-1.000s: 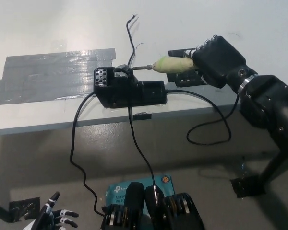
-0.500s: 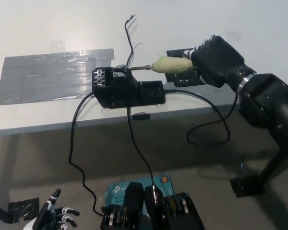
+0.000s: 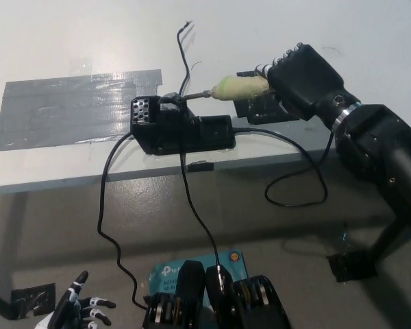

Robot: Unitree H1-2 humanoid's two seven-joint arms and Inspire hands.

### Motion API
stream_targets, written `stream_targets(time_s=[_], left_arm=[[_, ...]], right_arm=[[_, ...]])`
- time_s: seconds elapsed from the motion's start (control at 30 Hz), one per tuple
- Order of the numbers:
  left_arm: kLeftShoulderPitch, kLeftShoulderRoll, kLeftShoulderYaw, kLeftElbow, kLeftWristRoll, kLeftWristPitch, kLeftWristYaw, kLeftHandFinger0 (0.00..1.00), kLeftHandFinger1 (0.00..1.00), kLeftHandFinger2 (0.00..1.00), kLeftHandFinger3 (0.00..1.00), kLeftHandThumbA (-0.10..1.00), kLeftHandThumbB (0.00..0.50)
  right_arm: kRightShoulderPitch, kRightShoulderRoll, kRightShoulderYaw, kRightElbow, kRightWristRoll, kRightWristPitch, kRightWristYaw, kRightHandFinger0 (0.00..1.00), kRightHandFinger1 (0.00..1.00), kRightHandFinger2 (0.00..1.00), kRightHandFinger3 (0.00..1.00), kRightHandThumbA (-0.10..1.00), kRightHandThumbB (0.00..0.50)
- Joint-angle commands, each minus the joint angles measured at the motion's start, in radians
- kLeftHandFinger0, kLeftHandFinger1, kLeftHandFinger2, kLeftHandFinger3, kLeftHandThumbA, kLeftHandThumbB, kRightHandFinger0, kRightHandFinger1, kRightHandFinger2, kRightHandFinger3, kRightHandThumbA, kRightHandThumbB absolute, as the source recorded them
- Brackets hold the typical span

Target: The robot uses its right hand to grab and lift the soldering gun kept on the middle of the table and puts it in its base

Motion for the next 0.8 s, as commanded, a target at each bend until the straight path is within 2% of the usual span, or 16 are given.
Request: stream_targets(time_s=[0.0, 0.03, 0.07, 0.2, 0.23, 0.27, 0.33, 0.4, 0.5, 0.53, 0.57, 0.6, 0.67, 0.7, 0.73, 0.77], left_arm=[[-0.004, 0.009, 0.004, -0.022, -0.004, -0.011, -0.012, 0.00, 0.12, 0.35, 0.50, 0.98, 0.500], [-0.005, 0.009, 0.004, -0.019, -0.003, -0.011, -0.011, 0.00, 0.12, 0.35, 0.50, 0.98, 0.500], [-0.006, 0.008, 0.003, -0.020, -0.002, -0.011, -0.008, 0.00, 0.11, 0.35, 0.50, 0.99, 0.500], [-0.004, 0.011, 0.001, -0.021, -0.002, -0.027, -0.018, 0.00, 0.13, 0.38, 0.53, 1.00, 0.500], [-0.003, 0.011, 0.000, -0.027, -0.003, -0.022, -0.018, 0.00, 0.13, 0.38, 0.53, 1.00, 0.500], [-0.004, 0.010, 0.000, -0.028, -0.002, -0.021, -0.017, 0.00, 0.13, 0.38, 0.53, 1.00, 0.500], [-0.010, 0.005, 0.000, -0.026, -0.004, -0.010, -0.012, 0.00, 0.13, 0.38, 0.52, 1.00, 0.500], [-0.008, 0.004, 0.001, -0.031, -0.004, -0.008, -0.010, 0.00, 0.13, 0.38, 0.52, 0.99, 0.500], [-0.014, -0.001, 0.002, -0.018, -0.004, -0.008, -0.006, 0.00, 0.13, 0.37, 0.50, 0.99, 0.500], [-0.013, 0.001, -0.001, -0.019, -0.004, -0.014, -0.013, 0.00, 0.15, 0.40, 0.53, 0.99, 0.500], [-0.013, 0.006, -0.001, -0.020, -0.006, -0.015, -0.020, 0.00, 0.15, 0.40, 0.54, 0.99, 0.500], [-0.014, 0.006, -0.001, -0.018, -0.006, -0.016, -0.021, 0.00, 0.15, 0.40, 0.54, 0.99, 0.500], [-0.012, 0.011, 0.001, -0.016, -0.006, -0.017, -0.021, 0.00, 0.15, 0.41, 0.54, 1.00, 0.500], [-0.013, 0.012, 0.000, -0.011, -0.003, -0.024, -0.020, 0.00, 0.15, 0.40, 0.53, 1.00, 0.500], [-0.015, 0.012, -0.001, -0.010, -0.003, -0.020, -0.021, 0.00, 0.15, 0.40, 0.53, 1.00, 0.500], [-0.017, 0.012, -0.004, -0.009, 0.001, -0.022, -0.019, 0.00, 0.15, 0.39, 0.52, 1.00, 0.500]], right_arm=[[-0.081, 0.028, -0.013, -0.036, 0.008, 0.000, -0.053, 0.00, 0.13, 0.47, 0.42, -0.10, 0.198], [-0.076, 0.028, -0.020, -0.055, 0.025, 0.005, -0.014, 0.00, 0.14, 0.45, 0.49, -0.10, 0.198], [-0.072, 0.028, -0.022, -0.059, 0.026, 0.006, -0.010, 0.00, 0.13, 0.42, 0.51, -0.10, 0.195], [-0.069, 0.026, -0.002, -0.022, -0.003, -0.006, -0.049, 0.00, 0.12, 0.45, 0.46, -0.10, 0.204], [-0.067, 0.025, -0.002, -0.022, 0.003, -0.012, -0.044, 0.00, 0.14, 0.48, 0.40, -0.10, 0.204], [-0.066, 0.023, -0.003, -0.025, 0.004, -0.011, -0.043, 0.00, 0.14, 0.48, 0.40, -0.10, 0.204], [-0.053, 0.022, -0.002, -0.005, 0.007, -0.018, -0.066, 0.00, 0.11, 0.42, 0.46, -0.10, 0.220], [-0.051, 0.022, 0.002, 0.009, 0.001, -0.015, -0.076, 0.00, 0.11, 0.42, 0.53, -0.10, 0.221], [-0.044, 0.017, 0.004, 0.015, 0.012, -0.033, -0.081, 0.00, 0.10, 0.41, 0.52, -0.10, 0.223], [-0.039, 0.006, 0.013, 0.006, 0.010, -0.039, -0.052, 0.00, 0.16, 0.47, 0.47, -0.10, 0.186], [-0.033, 0.001, 0.015, -0.012, 0.007, -0.040, -0.047, 0.00, 0.16, 0.50, 0.46, -0.10, 0.198], [-0.029, -0.002, 0.014, -0.021, 0.012, -0.046, -0.052, 0.00, 0.15, 0.46, 0.46, -0.10, 0.205], [-0.021, 0.003, 0.004, -0.025, 0.023, -0.045, -0.068, 0.00, 0.07, 0.22, 0.46, -0.10, 0.236], [-0.016, 0.002, -0.004, -0.039, 0.032, -0.031, -0.045, 0.00, 0.05, 0.16, 0.55, -0.10, 0.221], [-0.016, -0.005, -0.010, -0.039, 0.038, -0.041, -0.057, 0.00, 0.04, 0.24, 0.55, -0.10, 0.221], [-0.016, -0.010, -0.018, -0.040, 0.048, -0.047, -0.058, 0.00, 0.00, 0.27, 0.50, -0.10, 0.215]])
